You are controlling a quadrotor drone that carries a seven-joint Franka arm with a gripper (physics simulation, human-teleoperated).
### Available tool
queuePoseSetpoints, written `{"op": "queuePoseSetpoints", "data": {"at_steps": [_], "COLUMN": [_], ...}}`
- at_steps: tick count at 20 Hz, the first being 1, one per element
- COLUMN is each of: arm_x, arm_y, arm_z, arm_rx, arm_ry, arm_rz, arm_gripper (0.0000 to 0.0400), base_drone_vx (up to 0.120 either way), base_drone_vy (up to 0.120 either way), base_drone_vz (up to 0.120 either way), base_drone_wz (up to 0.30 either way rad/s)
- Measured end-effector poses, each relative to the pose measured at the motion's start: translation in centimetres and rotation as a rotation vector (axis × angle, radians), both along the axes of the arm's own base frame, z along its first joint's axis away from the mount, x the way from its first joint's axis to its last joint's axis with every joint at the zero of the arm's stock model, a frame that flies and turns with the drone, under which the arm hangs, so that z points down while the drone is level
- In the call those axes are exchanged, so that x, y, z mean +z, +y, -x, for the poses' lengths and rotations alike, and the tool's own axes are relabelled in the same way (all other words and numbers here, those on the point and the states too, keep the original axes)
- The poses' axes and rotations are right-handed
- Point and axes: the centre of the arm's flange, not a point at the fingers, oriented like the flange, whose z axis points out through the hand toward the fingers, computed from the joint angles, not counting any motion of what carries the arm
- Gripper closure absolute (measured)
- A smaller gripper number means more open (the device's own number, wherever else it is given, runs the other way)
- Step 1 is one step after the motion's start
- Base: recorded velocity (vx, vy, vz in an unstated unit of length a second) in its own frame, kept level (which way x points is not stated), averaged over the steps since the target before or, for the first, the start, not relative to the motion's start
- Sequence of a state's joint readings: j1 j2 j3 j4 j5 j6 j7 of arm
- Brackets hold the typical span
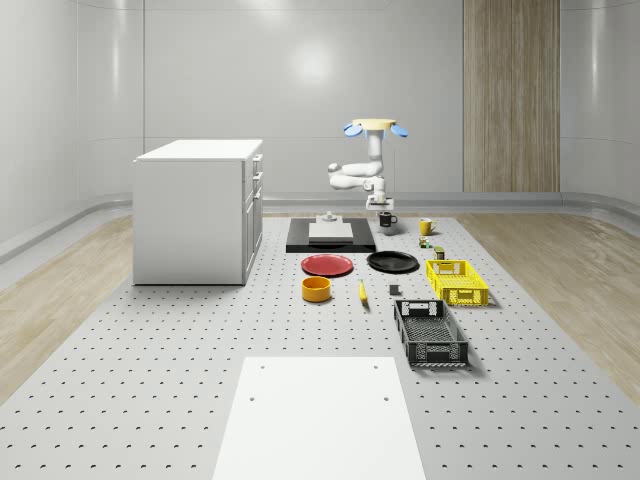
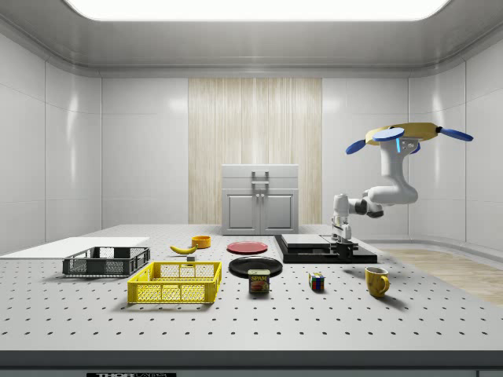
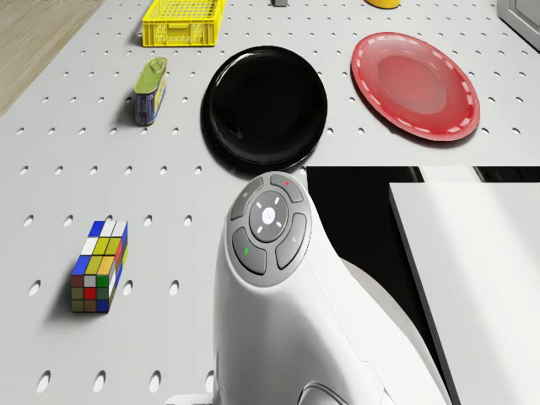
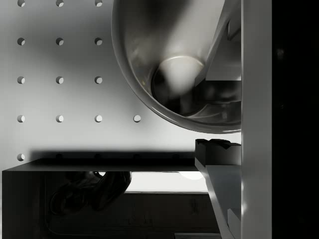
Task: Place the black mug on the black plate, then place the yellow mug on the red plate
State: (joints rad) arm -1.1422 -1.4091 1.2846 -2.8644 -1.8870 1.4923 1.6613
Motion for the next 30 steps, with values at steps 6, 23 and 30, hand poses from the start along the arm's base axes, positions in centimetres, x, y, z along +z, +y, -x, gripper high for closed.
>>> {"op": "queuePoseSetpoints", "data": {"at_steps": [6,23,30], "arm_x": [-0.50,-0.67,-0.67], "arm_y": [0.00,0.00,0.00], "arm_z": [0.00,0.00,0.00], "arm_rx": [0.000,0.000,0.000], "arm_ry": [0.000,0.000,0.000], "arm_rz": [0.000,0.000,0.000], "arm_gripper": [0.0300,0.0300,0.0300], "base_drone_vx": [0.007,0.120,0.120], "base_drone_vy": [0.000,0.000,-0.023], "base_drone_vz": [0.120,0.021,0.000], "base_drone_wz": [0.000,0.000,0.000]}}
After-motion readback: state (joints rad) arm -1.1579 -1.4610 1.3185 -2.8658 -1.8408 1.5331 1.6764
